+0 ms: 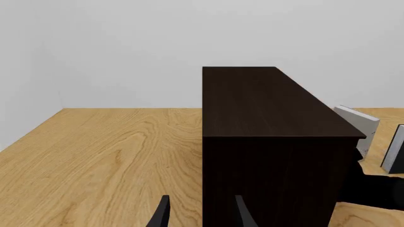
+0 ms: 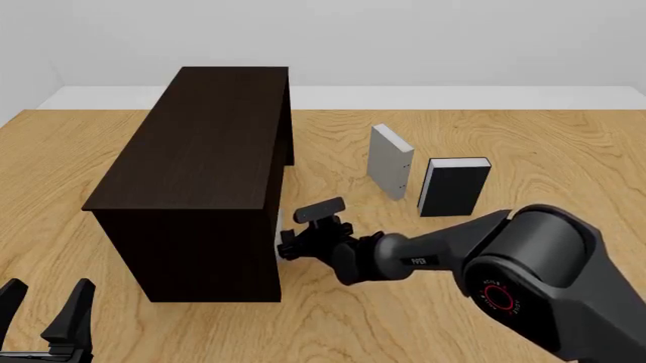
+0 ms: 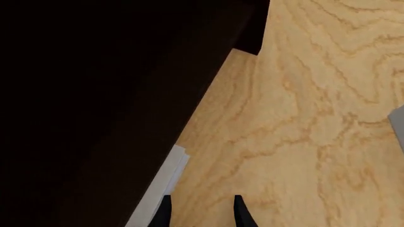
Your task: Pick up the book on the right and place it under the cabinet shelf.
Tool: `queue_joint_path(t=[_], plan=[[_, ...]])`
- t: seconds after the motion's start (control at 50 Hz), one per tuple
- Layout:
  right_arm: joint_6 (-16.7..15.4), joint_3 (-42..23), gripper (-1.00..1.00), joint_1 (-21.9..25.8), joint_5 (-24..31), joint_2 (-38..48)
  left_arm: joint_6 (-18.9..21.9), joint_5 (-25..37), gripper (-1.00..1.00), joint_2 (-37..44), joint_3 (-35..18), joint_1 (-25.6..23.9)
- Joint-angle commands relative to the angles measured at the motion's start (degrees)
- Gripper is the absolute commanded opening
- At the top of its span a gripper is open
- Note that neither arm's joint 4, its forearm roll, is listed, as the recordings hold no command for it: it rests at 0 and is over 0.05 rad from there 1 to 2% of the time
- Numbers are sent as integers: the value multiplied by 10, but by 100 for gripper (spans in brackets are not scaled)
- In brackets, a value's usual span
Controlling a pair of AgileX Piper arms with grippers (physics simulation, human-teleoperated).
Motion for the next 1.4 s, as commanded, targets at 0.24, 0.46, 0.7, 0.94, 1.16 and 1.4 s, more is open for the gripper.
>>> queue_joint_path(t=[0.24,0.46,0.7,0.94,1.16,1.4], plan=[[190,14,100,-11,-19,-38,0,0,100,-1,0,0],[177,91,100,-41,-46,-105,0,0,100,-1,0,0],[173,156,100,-54,-71,-151,0,0,100,-1,0,0],[168,228,100,-62,-89,-212,0,0,100,-1,0,0],[159,280,100,-67,-88,-289,0,0,100,-1,0,0],[155,331,100,-84,-68,-388,0,0,100,-1,0,0]])
